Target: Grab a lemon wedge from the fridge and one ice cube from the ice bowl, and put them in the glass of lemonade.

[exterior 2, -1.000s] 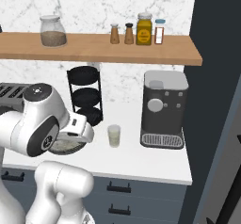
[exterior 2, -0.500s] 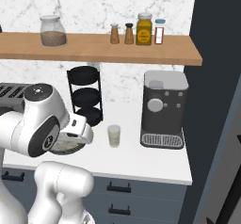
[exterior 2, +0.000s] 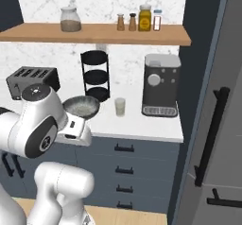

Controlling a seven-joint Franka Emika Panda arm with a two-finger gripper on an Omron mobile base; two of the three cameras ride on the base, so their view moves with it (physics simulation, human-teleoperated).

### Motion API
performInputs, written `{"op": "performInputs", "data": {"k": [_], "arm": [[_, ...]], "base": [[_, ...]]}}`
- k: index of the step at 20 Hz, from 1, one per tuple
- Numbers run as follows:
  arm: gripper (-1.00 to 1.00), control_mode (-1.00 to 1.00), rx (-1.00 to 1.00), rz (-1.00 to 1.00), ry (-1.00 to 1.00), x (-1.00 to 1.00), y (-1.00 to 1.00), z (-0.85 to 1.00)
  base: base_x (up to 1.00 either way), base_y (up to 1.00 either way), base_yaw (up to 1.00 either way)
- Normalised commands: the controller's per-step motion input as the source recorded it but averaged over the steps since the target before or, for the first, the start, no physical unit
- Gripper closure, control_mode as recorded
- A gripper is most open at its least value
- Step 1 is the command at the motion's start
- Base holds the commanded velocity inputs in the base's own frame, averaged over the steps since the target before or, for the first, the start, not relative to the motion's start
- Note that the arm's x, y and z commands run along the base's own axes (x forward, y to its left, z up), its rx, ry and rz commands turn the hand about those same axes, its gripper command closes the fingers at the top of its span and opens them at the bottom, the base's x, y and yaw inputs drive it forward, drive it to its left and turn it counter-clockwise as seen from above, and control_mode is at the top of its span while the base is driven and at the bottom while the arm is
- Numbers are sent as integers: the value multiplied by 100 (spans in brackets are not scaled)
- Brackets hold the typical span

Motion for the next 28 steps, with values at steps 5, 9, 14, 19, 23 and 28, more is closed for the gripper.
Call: {"op": "performInputs", "data": {"k": [5, 9, 14, 19, 23, 28], "arm": [[-100, 100, 0, 0, 0, 0, 0, 0], [-100, 100, 0, 0, 0, 0, 0, 0], [-100, 100, 0, 0, 0, 0, 0, 0], [-100, 100, 0, 0, 0, 0, 0, 0], [-100, 100, 0, 0, 0, 0, 0, 0], [-100, 100, 0, 0, 0, 0, 0, 0]], "base": [[-73, -92, 8], [-53, -100, 4], [-53, -100, 4], [-41, -87, 4], [-25, -23, 8], [-2, 27, 1]]}}
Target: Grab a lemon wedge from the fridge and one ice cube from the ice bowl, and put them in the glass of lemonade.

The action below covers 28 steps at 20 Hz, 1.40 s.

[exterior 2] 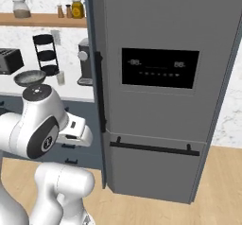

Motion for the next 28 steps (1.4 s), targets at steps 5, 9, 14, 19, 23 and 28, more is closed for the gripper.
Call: {"op": "performInputs", "data": {"k": [5, 9, 14, 19, 23, 28], "arm": [[-100, -100, 0, 0, 1, 0, 0, 0], [-100, -100, 0, 0, 0, 0, 0, 0], [-100, -100, 0, 0, -2, 42, 0, 0], [-100, -100, 0, 6, -20, 95, 7, 11], [-100, -100, 0, 1, -17, 97, 17, 6], [-100, -100, 0, 0, -7, 100, 20, 0]], "base": [[1, 16, 0], [0, 0, 0], [0, 0, 0], [0, 0, 0], [0, 0, 0], [0, 0, 0]]}}
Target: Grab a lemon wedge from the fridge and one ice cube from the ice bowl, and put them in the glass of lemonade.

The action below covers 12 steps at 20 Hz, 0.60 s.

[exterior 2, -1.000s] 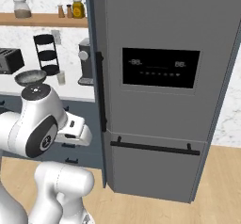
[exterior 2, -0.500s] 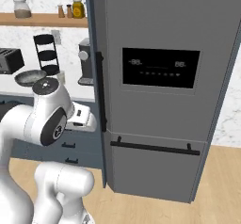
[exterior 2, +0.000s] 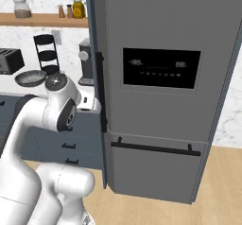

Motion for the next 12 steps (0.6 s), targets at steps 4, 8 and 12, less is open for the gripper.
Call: {"op": "performInputs", "data": {"k": [4, 8, 12], "arm": [[-100, -100, 5, 0, 0, 100, 11, 0], [-100, -100, 3, 0, 0, 100, 8, 0], [-100, -100, 0, 0, 0, 100, 1, 0]], "base": [[0, 0, 0], [0, 0, 0], [0, 0, 0]]}}
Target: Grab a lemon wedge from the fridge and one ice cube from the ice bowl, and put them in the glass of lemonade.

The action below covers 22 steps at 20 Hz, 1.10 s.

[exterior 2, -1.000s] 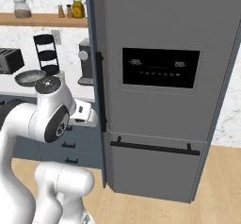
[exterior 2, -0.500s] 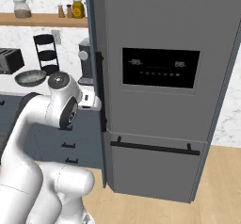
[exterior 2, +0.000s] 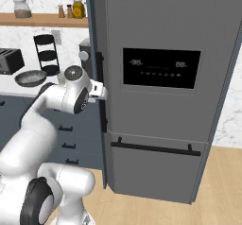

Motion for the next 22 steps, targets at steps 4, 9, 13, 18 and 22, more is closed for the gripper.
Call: {"op": "performInputs", "data": {"k": [4, 9, 13, 18, 22], "arm": [[-100, -100, 0, -1, 0, 91, 0, 0], [-100, -100, 0, -2, 0, 72, 2, 0], [-100, -100, 0, -1, 0, 69, 4, 0], [-100, -100, 0, 0, -1, 61, 2, -7], [-100, -100, 0, 0, -12, 46, 1, -24]], "base": [[0, 0, 0], [0, 0, 0], [0, 0, 0], [0, 0, 0], [0, 0, 0]]}}
